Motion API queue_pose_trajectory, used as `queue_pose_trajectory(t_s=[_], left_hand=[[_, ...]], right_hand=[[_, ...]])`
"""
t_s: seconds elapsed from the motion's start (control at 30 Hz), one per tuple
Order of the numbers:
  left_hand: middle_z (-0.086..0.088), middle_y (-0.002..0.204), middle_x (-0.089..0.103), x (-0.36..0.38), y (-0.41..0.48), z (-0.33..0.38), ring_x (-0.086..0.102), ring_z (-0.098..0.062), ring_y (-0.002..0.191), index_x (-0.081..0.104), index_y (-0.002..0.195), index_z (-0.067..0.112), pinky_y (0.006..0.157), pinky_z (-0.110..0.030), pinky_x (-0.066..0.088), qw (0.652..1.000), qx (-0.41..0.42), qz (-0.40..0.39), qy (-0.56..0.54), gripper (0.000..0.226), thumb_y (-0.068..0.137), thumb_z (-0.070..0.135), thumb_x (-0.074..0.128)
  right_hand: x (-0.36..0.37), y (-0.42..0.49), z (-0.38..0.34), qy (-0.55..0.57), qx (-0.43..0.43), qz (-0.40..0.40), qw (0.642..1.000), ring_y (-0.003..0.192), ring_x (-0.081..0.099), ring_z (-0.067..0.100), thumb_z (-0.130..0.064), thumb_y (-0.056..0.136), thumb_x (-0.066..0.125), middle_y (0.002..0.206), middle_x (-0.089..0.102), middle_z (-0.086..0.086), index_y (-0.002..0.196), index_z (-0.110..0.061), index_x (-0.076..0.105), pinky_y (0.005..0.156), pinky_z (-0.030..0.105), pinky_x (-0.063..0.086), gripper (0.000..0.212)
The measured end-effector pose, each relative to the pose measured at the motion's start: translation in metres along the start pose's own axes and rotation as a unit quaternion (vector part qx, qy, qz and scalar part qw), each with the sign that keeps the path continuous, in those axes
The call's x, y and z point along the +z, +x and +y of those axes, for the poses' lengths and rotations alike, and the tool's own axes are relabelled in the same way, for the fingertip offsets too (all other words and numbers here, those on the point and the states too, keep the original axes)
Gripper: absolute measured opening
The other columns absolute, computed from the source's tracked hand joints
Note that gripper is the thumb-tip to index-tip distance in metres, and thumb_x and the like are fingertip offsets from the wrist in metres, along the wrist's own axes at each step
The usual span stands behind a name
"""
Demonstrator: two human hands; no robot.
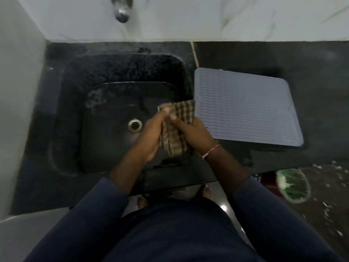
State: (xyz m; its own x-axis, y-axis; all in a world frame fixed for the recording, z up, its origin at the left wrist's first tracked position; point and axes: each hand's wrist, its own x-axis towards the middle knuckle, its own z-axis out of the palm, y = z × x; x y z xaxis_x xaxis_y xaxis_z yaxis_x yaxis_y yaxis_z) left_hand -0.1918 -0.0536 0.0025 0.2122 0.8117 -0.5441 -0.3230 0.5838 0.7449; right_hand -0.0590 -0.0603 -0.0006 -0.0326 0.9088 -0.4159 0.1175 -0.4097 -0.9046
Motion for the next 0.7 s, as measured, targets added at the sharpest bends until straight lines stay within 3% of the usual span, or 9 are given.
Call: queue_pose_trajectory(t_s=[0.13, 0.23, 0.33, 0.4, 0.47, 0.53, 0.6, 0.7], left_hand=[[-0.01, 0.11, 0.071, 0.069, 0.022, -0.049, 0.069, -0.023, 0.098, 0.065, 0.117, 0.009, 0.084, -0.038, 0.057, 0.987, 0.078, 0.039, 0.138, 0.028, 0.097, 0.027, 0.056], [-0.005, 0.108, 0.07, 0.12, 0.044, -0.067, 0.069, -0.016, 0.093, 0.064, 0.115, 0.014, 0.079, -0.03, 0.057, 0.982, 0.086, 0.06, 0.155, 0.028, 0.101, 0.031, 0.047], [-0.002, 0.114, 0.065, 0.163, 0.069, -0.074, 0.064, -0.02, 0.102, 0.058, 0.121, 0.014, 0.088, -0.032, 0.052, 0.957, 0.136, 0.087, 0.24, 0.035, 0.102, 0.037, 0.039], [-0.003, 0.112, 0.062, 0.204, 0.087, -0.082, 0.061, -0.026, 0.104, 0.05, 0.125, 0.012, 0.085, -0.03, 0.047, 0.932, 0.163, 0.098, 0.309, 0.037, 0.101, 0.037, 0.041], [-0.009, 0.118, 0.062, 0.235, 0.101, -0.091, 0.061, -0.028, 0.104, 0.035, 0.14, 0.017, 0.084, -0.033, 0.048, 0.884, 0.206, 0.087, 0.411, 0.052, 0.097, 0.044, 0.047], [-0.013, 0.129, 0.055, 0.251, 0.114, -0.105, 0.06, -0.029, 0.104, 0.022, 0.151, 0.029, 0.083, -0.04, 0.051, 0.783, 0.24, 0.055, 0.572, 0.063, 0.095, 0.05, 0.044], [-0.014, 0.137, 0.047, 0.248, 0.117, -0.115, 0.061, -0.035, 0.102, 0.033, 0.146, 0.036, 0.08, -0.045, 0.052, 0.68, 0.226, 0.047, 0.696, 0.054, 0.096, 0.054, 0.035], [-0.013, 0.139, 0.043, 0.223, 0.11, -0.105, 0.061, -0.038, 0.099, 0.042, 0.14, 0.034, 0.078, -0.046, 0.049, 0.615, 0.187, 0.054, 0.764, 0.044, 0.099, 0.05, 0.038]], right_hand=[[-0.069, -0.016, 0.028, -0.015, 0.015, 0.064, 0.998, 0.087, 0.07, 0.005, -0.041, 0.088, 0.065, 0.096, 0.073, -0.005, 0.107, -0.019, 0.069, 0.073, 0.018, 0.056, 0.029], [-0.13, -0.014, 0.038, 0.014, 0.014, 0.099, 0.995, 0.093, 0.07, 0.012, -0.051, 0.088, 0.059, 0.1, 0.074, -0.001, 0.104, -0.02, 0.072, 0.081, 0.031, 0.056, 0.037], [-0.193, -0.001, 0.04, 0.029, 0.002, 0.195, 0.98, 0.073, 0.069, 0.022, -0.054, 0.09, 0.051, 0.081, 0.072, 0.011, 0.092, -0.005, 0.069, 0.064, 0.036, 0.055, 0.051], [-0.24, 0.012, 0.047, -0.066, -0.058, 0.283, 0.955, 0.071, 0.065, 0.027, -0.052, 0.091, 0.049, 0.077, 0.067, 0.018, 0.085, 0.001, 0.062, 0.065, 0.044, 0.054, 0.054], [-0.272, 0.027, 0.053, -0.172, -0.093, 0.326, 0.925, 0.078, 0.062, 0.023, -0.047, 0.095, 0.048, 0.082, 0.067, 0.01, 0.084, -0.006, 0.06, 0.073, 0.042, 0.052, 0.044], [-0.291, 0.043, 0.06, -0.233, -0.125, 0.31, 0.913, 0.09, 0.062, 0.022, -0.042, 0.095, 0.048, 0.096, 0.067, 0.008, 0.098, -0.01, 0.062, 0.08, 0.035, 0.05, 0.036], [-0.298, 0.056, 0.078, -0.323, -0.157, 0.27, 0.893, 0.104, 0.058, 0.027, -0.046, 0.094, 0.048, 0.112, 0.064, 0.013, 0.115, -0.008, 0.06, 0.092, 0.039, 0.046, 0.045], [-0.301, 0.062, 0.108, -0.474, -0.178, 0.234, 0.83, 0.123, 0.047, 0.034, -0.053, 0.092, 0.046, 0.131, 0.053, 0.017, 0.125, -0.009, 0.054, 0.106, 0.047, 0.034, 0.055]])
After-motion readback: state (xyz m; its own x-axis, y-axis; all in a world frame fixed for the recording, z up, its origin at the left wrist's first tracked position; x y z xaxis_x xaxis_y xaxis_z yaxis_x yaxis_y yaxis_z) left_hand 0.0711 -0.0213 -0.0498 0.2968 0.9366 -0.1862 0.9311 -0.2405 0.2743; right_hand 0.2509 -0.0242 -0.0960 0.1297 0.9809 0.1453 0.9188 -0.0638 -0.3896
